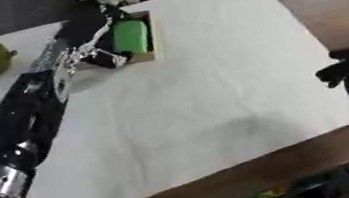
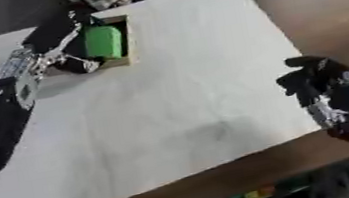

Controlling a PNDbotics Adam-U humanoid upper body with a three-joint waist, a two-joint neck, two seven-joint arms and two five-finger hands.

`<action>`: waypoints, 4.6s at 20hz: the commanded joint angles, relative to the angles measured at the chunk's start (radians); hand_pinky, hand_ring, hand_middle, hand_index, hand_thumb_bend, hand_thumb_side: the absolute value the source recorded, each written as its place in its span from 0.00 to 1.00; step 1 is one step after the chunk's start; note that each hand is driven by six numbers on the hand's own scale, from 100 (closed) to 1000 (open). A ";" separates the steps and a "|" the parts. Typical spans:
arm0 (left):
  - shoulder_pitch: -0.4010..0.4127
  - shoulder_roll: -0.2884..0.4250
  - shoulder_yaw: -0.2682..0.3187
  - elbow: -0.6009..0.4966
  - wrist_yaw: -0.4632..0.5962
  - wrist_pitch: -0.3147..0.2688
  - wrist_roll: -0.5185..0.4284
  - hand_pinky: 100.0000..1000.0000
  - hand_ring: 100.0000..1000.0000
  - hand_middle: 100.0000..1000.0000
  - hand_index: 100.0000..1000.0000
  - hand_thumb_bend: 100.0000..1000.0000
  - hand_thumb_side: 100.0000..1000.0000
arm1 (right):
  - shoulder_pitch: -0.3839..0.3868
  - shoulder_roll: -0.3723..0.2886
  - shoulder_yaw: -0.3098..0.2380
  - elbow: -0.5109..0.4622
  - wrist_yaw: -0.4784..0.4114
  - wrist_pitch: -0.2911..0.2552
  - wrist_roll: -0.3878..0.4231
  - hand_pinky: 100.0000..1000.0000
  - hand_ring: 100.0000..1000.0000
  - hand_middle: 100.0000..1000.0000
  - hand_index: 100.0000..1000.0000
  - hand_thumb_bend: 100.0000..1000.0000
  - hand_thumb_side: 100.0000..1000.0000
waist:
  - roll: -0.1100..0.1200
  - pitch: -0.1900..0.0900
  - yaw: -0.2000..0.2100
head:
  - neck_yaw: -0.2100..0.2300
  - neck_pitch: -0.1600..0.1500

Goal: Pick up objects on the table and place them in the box.

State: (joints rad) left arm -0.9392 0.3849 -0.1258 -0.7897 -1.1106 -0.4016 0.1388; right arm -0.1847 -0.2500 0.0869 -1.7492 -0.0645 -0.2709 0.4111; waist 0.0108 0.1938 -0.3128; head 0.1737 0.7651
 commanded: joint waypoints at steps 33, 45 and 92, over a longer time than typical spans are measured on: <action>-0.029 0.235 0.071 -0.141 0.221 0.157 -0.226 0.72 0.69 0.76 0.91 0.36 0.35 | -0.010 -0.015 -0.014 -0.006 -0.001 -0.007 -0.003 0.75 0.72 0.45 0.83 0.00 0.41 | 0.001 -0.016 0.022 | -0.033 0.005; -0.020 0.317 0.189 0.165 0.195 0.351 -0.062 0.70 0.67 0.74 0.90 0.27 0.31 | -0.005 -0.019 -0.017 -0.004 0.003 -0.011 -0.006 0.75 0.72 0.45 0.83 0.00 0.41 | -0.003 -0.010 0.029 | -0.042 0.005; -0.004 0.323 0.145 -0.007 0.226 0.287 0.107 0.46 0.33 0.26 0.49 0.00 0.00 | -0.003 -0.022 -0.022 0.004 0.007 -0.016 -0.006 0.76 0.72 0.45 0.83 0.00 0.41 | -0.007 0.001 0.049 | -0.059 0.005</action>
State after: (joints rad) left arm -0.9169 0.6832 0.0298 -0.7425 -0.9035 -0.0952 0.2620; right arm -0.1833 -0.2505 0.0736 -1.7373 -0.0598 -0.2823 0.4040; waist 0.0038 0.2150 -0.2632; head 0.1166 0.7651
